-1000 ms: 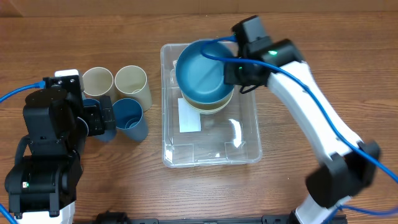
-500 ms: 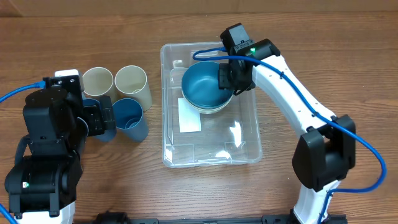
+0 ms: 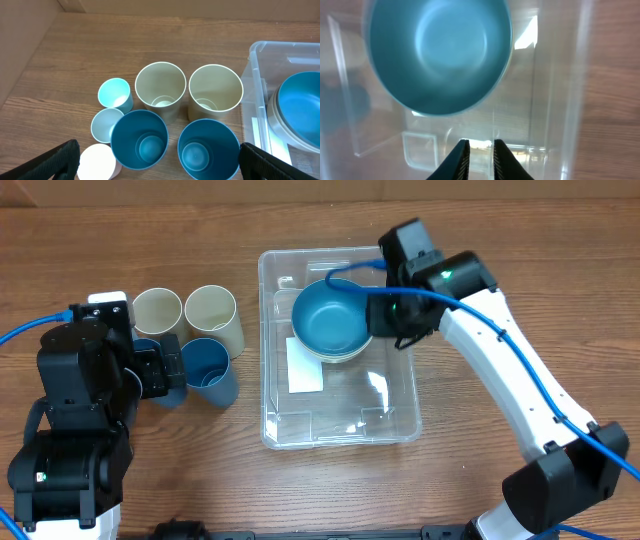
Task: Pack container
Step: 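Carry the teal bowl onto the stacked bowls in the bin and release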
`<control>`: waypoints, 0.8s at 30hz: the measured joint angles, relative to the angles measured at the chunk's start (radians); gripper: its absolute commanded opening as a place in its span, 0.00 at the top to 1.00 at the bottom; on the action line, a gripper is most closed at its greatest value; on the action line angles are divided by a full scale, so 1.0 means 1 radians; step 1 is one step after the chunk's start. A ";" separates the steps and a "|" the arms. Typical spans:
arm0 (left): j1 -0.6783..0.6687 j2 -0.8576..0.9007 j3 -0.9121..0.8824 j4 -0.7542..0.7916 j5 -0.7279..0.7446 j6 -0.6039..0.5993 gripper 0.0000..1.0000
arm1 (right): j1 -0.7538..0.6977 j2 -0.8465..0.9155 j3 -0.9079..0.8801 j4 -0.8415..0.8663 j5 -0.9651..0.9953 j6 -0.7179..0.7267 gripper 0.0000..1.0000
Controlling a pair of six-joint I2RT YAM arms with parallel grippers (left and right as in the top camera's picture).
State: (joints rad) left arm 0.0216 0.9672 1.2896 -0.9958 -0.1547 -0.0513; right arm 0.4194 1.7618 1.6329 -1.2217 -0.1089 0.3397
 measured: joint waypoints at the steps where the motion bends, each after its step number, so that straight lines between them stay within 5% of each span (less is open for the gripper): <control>1: 0.000 0.000 0.000 0.000 0.000 0.000 0.00 | 0.000 0.005 -0.036 0.014 -0.016 0.000 0.76; 10: 0.000 0.000 0.000 0.000 0.000 0.000 0.00 | 0.050 0.021 -0.280 0.235 -0.092 -0.024 0.76; 24: 0.000 0.000 0.000 0.000 0.000 0.000 0.00 | 0.117 0.037 -0.293 0.463 -0.051 -0.046 0.76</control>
State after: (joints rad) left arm 0.0216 0.9672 1.2896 -0.9962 -0.1547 -0.0513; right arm 0.5365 1.7992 1.3399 -0.7582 -0.1600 0.2935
